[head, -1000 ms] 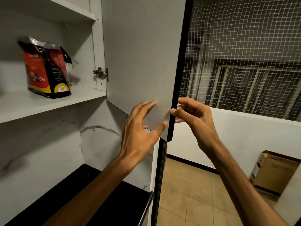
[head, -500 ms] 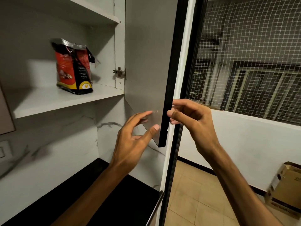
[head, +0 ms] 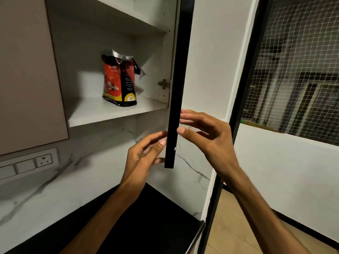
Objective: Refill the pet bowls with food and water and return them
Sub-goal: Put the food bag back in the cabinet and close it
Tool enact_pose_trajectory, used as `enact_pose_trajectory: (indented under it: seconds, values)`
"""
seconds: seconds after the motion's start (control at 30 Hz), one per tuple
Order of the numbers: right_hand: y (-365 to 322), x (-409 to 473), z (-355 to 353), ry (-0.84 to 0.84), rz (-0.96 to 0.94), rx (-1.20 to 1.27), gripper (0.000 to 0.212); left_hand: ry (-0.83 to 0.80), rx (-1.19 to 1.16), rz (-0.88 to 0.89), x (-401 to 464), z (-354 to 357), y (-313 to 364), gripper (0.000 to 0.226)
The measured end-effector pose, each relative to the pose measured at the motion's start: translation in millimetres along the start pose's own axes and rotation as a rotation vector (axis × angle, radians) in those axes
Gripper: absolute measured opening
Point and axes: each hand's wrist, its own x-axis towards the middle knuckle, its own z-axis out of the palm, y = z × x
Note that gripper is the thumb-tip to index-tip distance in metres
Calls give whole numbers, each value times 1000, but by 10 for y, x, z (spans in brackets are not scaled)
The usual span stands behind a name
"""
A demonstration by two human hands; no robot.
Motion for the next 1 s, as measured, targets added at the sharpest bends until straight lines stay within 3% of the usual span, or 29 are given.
enact_pose_trajectory:
  seconds: [0.07,0.27,0.4,0.73,1.0]
  values:
    - [27,28,116,3,-11,10,31,22,-10,-17,-16,-79,12,28]
    - [130,146,487,-8,-22,69,35,100,-10,-89,-14,-355,-4,45]
    - [176,190,676,29,-47,23,44,153,-30,-134,-2,-492,-19,42]
    - [267,308,1152,62,-111,-24,60,298,-306,-223,39,-703,7,51]
    - [386,434,1599,8,-101,-9,66,401,-449,-238,70,-971,17,34]
